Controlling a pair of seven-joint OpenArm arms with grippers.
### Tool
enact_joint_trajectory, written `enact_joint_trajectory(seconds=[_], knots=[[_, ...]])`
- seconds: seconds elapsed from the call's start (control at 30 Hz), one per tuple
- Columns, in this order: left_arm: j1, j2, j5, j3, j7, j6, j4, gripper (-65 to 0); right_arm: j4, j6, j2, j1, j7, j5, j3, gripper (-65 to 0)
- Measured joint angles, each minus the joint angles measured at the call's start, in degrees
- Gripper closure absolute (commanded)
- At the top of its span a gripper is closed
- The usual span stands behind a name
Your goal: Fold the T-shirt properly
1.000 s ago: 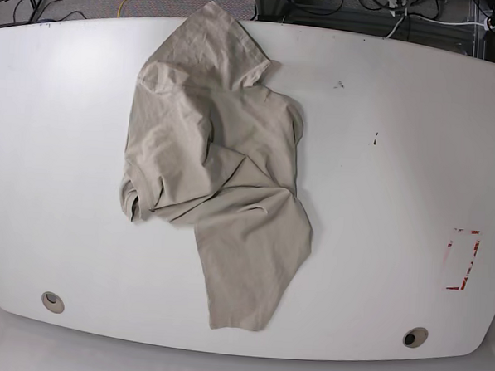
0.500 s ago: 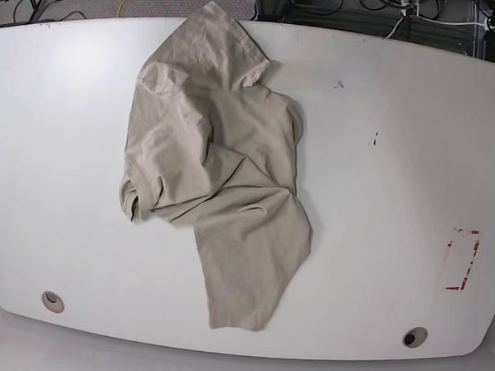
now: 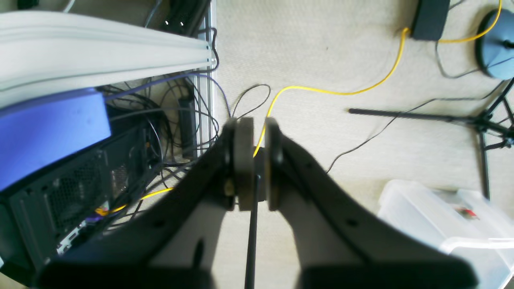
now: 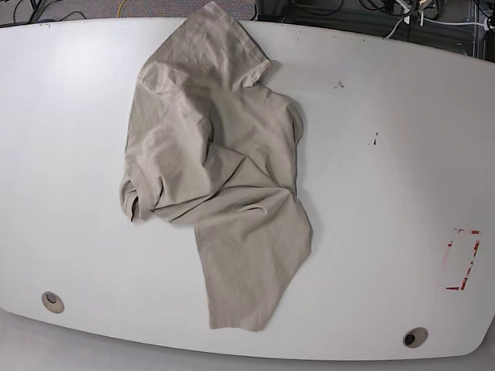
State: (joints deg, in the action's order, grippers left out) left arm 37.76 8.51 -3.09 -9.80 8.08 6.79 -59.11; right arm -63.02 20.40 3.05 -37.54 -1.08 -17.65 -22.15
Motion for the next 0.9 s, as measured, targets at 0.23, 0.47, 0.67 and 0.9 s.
enact_joint_trajectory(seconds=[0.23, 0.47, 0.67, 0.9], knots=[[3.3, 0.6, -0.3, -0.7, 0.3, -0.2, -6.3, -29.7, -5.3, 0.4, 1.0, -3.5, 0.2, 0.9, 0.1, -4.8], [6.3, 1.9, -2.5, -2.6, 1.0, 0.0, -11.8, -29.9, -10.7, 0.4, 2.1, -6.7, 0.1, 1.1, 0.1, -4.8], [8.5, 2.5, -2.6, -3.5, 0.8, -0.4, -14.5, -29.9, -14.4, 0.4, 3.1, -8.4, 0.3, 1.2, 0.5, -4.7], [13.3, 2.1, -2.1, -3.2, 1.9, 0.5, -23.5, -30.1, -23.3, 1.1, 4.2, -12.5, 1.6, 1.8, 0.8, -4.6]])
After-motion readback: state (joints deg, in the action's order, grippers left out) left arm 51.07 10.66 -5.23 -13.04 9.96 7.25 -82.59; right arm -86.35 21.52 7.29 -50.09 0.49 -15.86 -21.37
